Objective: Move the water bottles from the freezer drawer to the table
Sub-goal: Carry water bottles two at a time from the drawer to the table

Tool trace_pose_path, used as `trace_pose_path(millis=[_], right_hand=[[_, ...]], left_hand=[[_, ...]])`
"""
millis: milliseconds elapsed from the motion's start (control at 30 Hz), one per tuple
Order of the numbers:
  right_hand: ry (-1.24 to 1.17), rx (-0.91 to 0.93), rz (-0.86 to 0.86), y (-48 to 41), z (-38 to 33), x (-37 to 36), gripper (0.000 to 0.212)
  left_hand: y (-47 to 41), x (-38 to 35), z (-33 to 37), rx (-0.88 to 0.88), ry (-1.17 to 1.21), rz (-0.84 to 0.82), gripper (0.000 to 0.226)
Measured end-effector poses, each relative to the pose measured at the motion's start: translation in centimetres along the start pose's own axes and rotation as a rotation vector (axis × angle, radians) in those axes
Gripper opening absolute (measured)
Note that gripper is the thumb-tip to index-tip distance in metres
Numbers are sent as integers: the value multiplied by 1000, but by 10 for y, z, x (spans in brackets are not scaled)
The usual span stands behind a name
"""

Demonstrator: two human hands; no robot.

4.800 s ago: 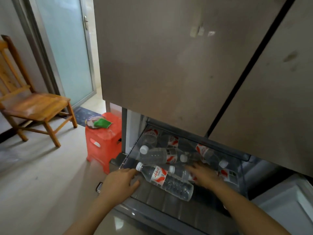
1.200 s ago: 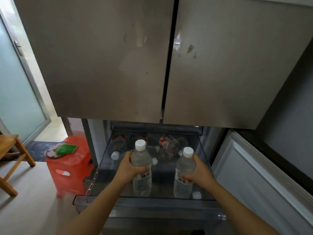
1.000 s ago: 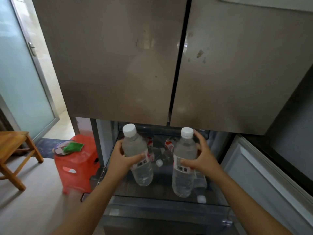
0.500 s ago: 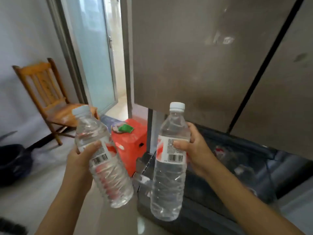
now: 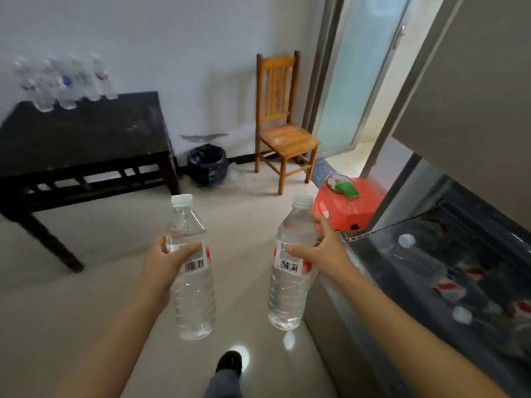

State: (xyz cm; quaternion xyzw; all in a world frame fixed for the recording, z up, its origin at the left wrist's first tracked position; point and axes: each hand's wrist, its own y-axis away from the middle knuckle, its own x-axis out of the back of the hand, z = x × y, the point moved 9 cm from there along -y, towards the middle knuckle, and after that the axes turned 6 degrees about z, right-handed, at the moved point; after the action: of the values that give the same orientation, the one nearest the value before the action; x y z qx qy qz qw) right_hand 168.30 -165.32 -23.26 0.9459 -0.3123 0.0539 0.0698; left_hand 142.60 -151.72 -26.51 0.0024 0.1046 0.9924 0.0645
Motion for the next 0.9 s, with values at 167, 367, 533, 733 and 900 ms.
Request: trace_pose_path(millis=[167,367,533,733,900], right_hand=[[129,8,-238,12,2,-81,63],[298,146,-484,48,-17,-207,65],[450,274,-652,87,-31,-333,69],[462,370,-740,147,-54,-480,77],[408,411,-841,193,-72,-568,71]], left_hand=[[29,103,-8,7,-3,230,66],[62,243,-15,15,56,474,74],[92,358,-12,-7,102,602,71],[123,503,11,-91,44,767,48],[142,588,8,-113,46,890,44]])
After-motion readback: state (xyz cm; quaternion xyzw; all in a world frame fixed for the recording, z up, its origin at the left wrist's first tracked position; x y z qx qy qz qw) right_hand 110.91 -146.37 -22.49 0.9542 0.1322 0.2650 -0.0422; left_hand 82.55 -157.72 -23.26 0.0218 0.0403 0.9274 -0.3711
